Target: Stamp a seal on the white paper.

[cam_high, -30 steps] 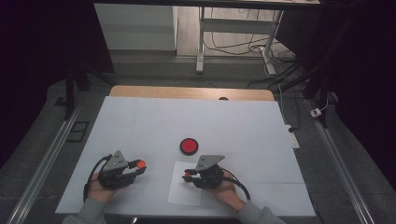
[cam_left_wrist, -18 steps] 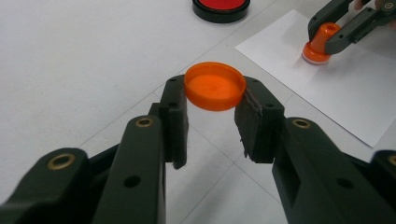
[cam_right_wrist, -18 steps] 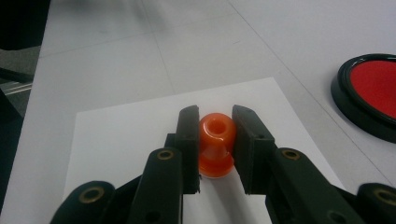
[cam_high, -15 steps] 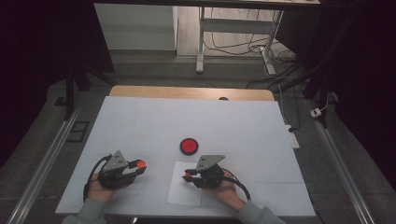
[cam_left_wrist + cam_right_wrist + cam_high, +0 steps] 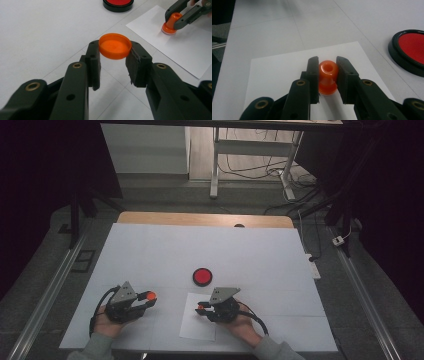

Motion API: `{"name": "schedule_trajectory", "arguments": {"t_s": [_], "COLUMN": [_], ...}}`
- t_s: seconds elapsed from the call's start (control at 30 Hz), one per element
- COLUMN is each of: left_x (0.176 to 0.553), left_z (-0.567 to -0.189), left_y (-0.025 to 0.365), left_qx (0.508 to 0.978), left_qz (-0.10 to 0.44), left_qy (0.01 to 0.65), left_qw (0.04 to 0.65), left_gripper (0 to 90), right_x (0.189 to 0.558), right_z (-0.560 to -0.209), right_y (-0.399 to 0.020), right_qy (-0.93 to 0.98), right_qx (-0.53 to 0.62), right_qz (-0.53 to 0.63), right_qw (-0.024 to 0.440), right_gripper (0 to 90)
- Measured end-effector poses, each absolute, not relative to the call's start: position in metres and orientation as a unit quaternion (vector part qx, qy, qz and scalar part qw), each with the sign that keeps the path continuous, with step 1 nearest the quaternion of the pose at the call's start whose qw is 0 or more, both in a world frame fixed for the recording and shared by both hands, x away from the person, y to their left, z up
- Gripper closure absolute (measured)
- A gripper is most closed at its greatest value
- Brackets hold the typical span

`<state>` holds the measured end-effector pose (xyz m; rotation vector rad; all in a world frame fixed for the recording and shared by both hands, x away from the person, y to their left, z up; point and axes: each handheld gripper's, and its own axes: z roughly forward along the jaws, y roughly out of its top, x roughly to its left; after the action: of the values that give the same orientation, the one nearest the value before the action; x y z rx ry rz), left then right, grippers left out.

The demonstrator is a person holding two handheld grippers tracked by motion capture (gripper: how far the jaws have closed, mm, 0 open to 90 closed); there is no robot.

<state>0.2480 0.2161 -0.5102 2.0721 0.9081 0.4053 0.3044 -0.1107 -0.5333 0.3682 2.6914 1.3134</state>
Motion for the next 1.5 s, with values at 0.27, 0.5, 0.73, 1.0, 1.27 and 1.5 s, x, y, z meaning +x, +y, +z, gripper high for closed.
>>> {"name": "schedule_trajectory", "arguments": {"t_s": [0.27,0.5,0.73,1.0,1.27,1.5], "left_x": [0.2478,0.2477,0.2479,0.2477,0.2474,0.2474], "left_z": [-0.5100,-0.5096,-0.5097,-0.5098,-0.5096,-0.5091], "left_y": [0.2157,0.2162,0.2154,0.2167,0.2166,0.2170], "left_qx": [0.822,0.822,0.821,0.821,0.820,0.820], "left_qz": [0.162,0.162,0.163,0.162,0.163,0.164], "left_qy": [0.361,0.362,0.363,0.363,0.364,0.364], "left_qw": [0.409,0.409,0.409,0.411,0.410,0.411], "left_gripper": [64.7,64.7,64.7,64.7,64.7,64.7], "right_x": [0.3016,0.3006,0.3001,0.3004,0.3005,0.3006], "right_z": [-0.5337,-0.5358,-0.5362,-0.5366,-0.5368,-0.5369], "right_y": [-0.1101,-0.1116,-0.1117,-0.1120,-0.1123,-0.1125], "right_qy": [0.890,0.885,0.884,0.883,0.883,0.883], "right_qx": [0.124,0.128,0.128,0.130,0.130,0.129], "right_qz": [0.434,0.442,0.443,0.445,0.446,0.446], "right_qw": [0.070,0.071,0.072,0.071,0.070,0.070], "right_gripper": [72.4,72.5,72.6,72.7,72.8,72.8]}}
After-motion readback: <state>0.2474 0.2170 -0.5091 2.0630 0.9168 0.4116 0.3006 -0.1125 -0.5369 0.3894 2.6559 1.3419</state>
